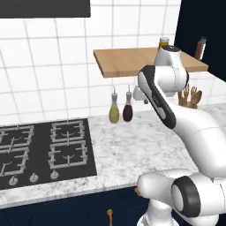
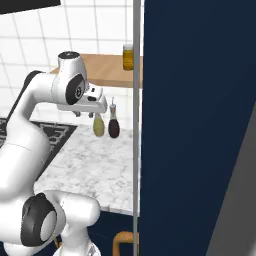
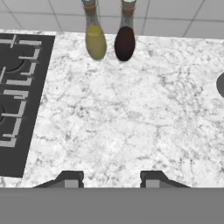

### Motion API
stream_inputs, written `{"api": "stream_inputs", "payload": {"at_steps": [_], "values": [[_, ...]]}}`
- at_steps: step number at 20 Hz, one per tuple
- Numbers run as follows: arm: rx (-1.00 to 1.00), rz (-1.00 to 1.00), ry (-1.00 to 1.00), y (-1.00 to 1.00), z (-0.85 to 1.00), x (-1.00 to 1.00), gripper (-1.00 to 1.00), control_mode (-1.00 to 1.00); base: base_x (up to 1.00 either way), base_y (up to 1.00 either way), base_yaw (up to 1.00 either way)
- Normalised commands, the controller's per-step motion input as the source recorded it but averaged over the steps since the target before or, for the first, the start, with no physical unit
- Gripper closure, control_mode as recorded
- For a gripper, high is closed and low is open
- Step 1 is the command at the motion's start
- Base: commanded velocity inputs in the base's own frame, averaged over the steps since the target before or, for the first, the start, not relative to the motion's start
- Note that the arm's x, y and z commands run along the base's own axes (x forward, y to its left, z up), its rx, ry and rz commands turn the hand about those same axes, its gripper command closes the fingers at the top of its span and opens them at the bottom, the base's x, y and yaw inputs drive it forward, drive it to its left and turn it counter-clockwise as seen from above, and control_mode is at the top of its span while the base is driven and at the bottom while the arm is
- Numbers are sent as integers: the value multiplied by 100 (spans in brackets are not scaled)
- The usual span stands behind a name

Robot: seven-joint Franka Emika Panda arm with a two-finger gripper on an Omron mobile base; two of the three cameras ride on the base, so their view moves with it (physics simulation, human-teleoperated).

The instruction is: Navigate to the coffee machine.

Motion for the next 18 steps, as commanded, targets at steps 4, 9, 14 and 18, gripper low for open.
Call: {"api": "stream_inputs", "payload": {"at_steps": [4,9,14,18], "values": [[0,0,0,0,0,0,-100,100,-39,0,0],[0,0,0,0,0,0,-100,100,-72,0,14],[0,0,0,0,0,0,-100,100,8,25,45],[0,0,0,0,0,0,-100,100,4,31,57]]}}
